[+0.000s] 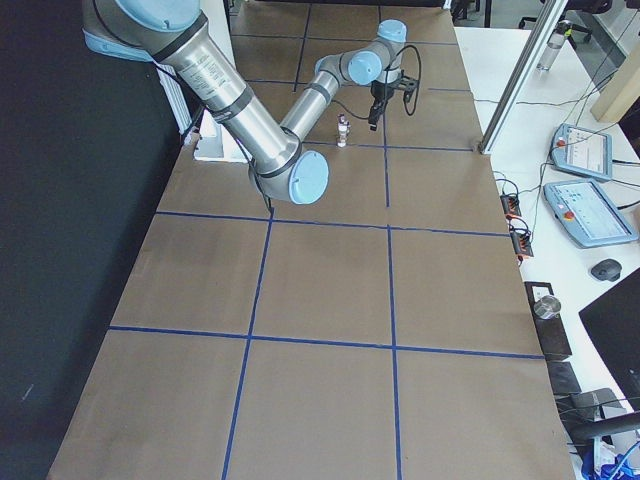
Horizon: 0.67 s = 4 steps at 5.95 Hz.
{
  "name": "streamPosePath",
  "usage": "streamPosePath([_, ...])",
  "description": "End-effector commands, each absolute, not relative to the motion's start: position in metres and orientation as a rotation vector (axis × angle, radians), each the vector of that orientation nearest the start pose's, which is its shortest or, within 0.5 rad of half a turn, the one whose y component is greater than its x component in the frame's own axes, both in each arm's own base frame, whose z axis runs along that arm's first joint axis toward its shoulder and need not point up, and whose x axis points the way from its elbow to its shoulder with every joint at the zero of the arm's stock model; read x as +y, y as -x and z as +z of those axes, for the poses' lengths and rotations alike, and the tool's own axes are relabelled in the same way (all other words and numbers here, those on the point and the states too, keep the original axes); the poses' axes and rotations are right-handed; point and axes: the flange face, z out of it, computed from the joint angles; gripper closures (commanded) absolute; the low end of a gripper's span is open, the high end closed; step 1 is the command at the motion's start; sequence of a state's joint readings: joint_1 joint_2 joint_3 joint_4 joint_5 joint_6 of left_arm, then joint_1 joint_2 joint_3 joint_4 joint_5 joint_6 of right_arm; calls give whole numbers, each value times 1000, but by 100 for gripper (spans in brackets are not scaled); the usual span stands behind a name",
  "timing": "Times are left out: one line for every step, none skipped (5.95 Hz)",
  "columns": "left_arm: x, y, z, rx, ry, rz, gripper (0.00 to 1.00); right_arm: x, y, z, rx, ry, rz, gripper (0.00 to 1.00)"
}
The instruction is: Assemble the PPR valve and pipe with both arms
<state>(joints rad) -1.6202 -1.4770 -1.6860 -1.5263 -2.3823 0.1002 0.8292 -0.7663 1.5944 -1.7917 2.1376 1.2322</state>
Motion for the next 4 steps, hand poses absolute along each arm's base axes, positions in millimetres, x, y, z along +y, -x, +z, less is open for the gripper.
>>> streamPosePath([-449,82,649,812,-39,43,0,-623,313,266,-769,77,172,0])
streamPosePath([-451,82,645,813,-57,59,0,-638,250,314,-780,63,96,0])
streamPosePath([-453,80,646,806,-66,67,0,-638,186,380,-785,52,-3,0])
streamPosePath([-452,79,647,806,-60,66,0,-629,131,439,-764,27,-88,0])
